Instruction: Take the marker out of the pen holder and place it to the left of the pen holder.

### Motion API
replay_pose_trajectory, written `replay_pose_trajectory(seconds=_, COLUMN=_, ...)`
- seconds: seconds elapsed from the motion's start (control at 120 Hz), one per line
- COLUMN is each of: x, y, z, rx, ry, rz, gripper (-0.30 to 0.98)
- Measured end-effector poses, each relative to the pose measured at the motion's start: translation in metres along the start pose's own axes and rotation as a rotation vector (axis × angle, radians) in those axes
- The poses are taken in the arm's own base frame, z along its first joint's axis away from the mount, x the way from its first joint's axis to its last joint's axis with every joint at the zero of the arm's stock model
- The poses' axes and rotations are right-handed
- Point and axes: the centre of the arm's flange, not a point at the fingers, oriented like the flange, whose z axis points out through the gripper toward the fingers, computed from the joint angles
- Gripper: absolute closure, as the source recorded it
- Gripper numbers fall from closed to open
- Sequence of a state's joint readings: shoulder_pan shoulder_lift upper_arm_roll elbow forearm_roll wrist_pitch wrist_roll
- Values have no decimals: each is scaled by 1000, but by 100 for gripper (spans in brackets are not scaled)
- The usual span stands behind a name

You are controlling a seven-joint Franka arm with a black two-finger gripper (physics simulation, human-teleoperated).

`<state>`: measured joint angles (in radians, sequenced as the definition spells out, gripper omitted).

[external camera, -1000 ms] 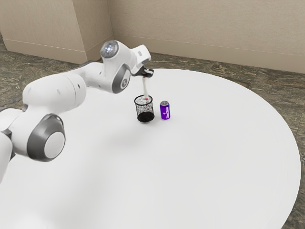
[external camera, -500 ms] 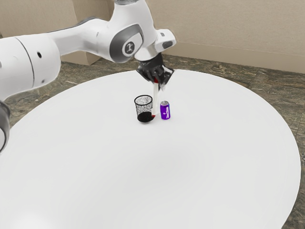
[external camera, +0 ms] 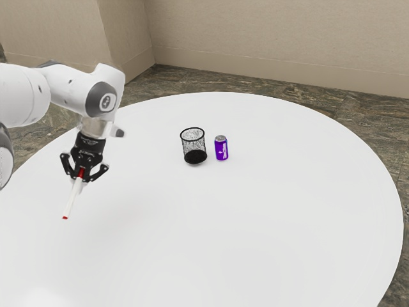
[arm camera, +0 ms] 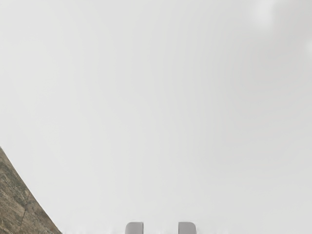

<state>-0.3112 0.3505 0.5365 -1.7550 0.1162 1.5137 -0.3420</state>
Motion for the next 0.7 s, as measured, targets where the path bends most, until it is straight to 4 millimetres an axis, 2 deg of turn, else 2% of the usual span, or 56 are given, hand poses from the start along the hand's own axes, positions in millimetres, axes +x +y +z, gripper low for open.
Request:
replay_pose_trajectory(seconds=0.175, x=5, y=9, z=17, rx=53, ry=-42, rz=-18, gripper=75)
replay_pose_trajectory(seconds=0.483, x=16, y=26, z=33, rx=79, ry=-44, rz=-32, gripper=74)
replay_pose_trajectory(seconds=0.583, x=18, y=28, z=34, rx=73, ry=-35, rz=-37, gripper=67)
replay_pose_trajectory(seconds=0.7, x=19, y=29, z=33, rx=64, ry=-27, rz=-42, gripper=51)
